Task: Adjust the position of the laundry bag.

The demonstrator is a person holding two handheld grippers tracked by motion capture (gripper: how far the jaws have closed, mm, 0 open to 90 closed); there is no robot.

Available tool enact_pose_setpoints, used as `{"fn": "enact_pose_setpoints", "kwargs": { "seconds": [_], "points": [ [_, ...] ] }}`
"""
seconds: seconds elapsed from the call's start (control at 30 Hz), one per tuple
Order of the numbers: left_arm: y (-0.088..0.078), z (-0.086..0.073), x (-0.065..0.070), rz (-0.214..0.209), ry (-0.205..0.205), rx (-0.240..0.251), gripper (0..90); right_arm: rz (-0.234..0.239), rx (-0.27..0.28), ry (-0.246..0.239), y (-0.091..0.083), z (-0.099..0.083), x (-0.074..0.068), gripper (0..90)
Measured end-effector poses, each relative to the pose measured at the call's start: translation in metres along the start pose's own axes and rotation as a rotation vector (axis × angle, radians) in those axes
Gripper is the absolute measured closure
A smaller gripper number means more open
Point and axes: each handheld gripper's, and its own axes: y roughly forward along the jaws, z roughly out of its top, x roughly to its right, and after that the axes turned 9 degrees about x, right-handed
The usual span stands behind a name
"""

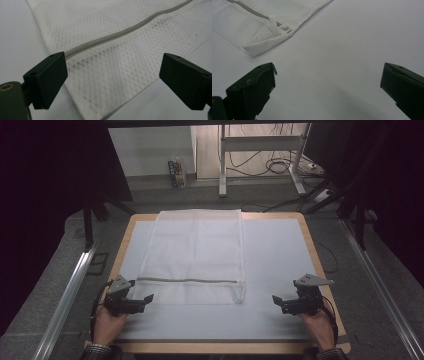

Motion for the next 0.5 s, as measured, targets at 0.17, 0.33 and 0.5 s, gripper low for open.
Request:
{"fn": "enact_pose_setpoints", "kwargs": {
  "seconds": [0.17, 0.33, 0.5],
  "points": [
    [-0.0003, 0.002, 0.0044, 0.011, 0.015, -0.006, 6.5, 0.007, 0.012, 0.011, 0.0001, -0.0006, 0.0009, 0.0],
    [0.001, 0.0019, 0.0055, 0.013, 0.02, -0.021, 5.8, 0.01, 0.005, 0.006, 0.0014, -0.0008, -0.0001, 0.0],
    [0.0012, 0.0016, 0.0052, 0.018, 0.015, -0.026, 5.7, 0.015, -0.006, 0.015, 0.0023, -0.0007, -0.0008, 0.0]
  ]
}}
